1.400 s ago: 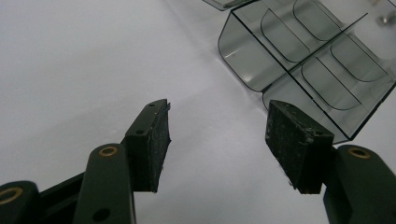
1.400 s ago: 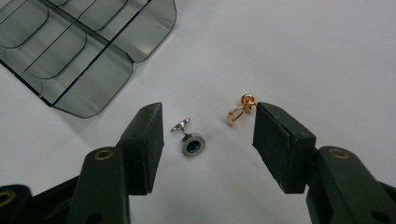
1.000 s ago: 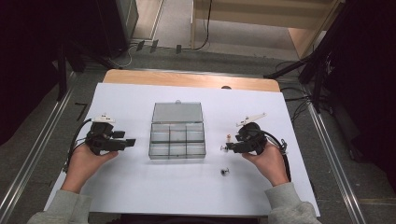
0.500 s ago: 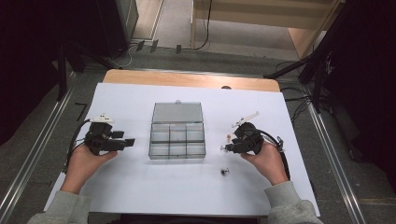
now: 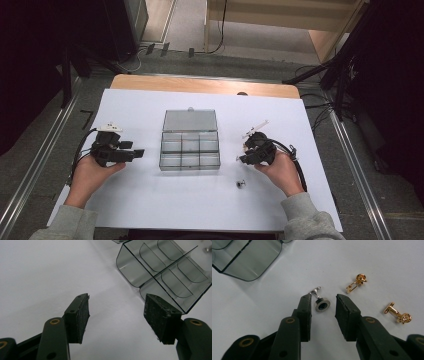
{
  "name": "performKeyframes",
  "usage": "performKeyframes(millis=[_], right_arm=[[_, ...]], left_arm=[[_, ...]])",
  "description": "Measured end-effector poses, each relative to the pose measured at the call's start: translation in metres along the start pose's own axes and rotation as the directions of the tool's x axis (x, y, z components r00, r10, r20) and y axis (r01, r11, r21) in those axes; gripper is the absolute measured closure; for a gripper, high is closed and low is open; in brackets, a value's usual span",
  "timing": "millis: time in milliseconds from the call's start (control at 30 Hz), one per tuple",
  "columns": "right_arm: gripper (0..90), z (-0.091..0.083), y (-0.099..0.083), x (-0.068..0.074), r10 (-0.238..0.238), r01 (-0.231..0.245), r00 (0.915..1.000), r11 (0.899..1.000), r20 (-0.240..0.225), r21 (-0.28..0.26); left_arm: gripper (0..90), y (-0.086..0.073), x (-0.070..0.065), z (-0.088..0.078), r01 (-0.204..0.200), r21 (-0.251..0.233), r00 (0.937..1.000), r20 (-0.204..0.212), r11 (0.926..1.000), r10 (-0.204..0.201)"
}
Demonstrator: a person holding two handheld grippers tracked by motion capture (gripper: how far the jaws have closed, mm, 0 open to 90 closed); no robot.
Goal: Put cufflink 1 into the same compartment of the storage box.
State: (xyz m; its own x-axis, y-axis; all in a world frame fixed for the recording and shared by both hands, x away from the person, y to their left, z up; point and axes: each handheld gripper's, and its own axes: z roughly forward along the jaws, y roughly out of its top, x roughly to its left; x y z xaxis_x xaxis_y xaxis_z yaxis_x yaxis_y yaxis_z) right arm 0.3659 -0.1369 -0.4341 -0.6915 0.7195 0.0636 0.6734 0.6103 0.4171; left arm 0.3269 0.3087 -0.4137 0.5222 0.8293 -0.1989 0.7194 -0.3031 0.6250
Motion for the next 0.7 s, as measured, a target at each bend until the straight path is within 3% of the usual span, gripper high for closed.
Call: performKeyframes(millis=[233, 467, 700], right_arm=[[68.6, 0.008, 0.0, -0.002, 0.009, -0.009, 1.0, 1.0, -0.001, 0.023], [73.6, 0.017, 0.002, 0.002, -0.021, 0.021, 0.9998, 0.999, 0.005, 0.04], [75.5, 0.016, 0.002, -0.001, 0.006, -0.005, 0.9997, 0.999, -0.022, 0.05]], left_arm=[[38.0, 0.0, 0.0, 0.001, -0.002, 0.004, 1.0, -0.001, 1.0, 0.002], [38.0, 0.0, 0.0, 0.002, -0.001, 0.012, 1.0, 0.0, 0.9999, 0.001], [38.0, 0.0, 0.0, 0.002, -0.004, 0.014, 1.0, -0.002, 0.9999, 0.004]])
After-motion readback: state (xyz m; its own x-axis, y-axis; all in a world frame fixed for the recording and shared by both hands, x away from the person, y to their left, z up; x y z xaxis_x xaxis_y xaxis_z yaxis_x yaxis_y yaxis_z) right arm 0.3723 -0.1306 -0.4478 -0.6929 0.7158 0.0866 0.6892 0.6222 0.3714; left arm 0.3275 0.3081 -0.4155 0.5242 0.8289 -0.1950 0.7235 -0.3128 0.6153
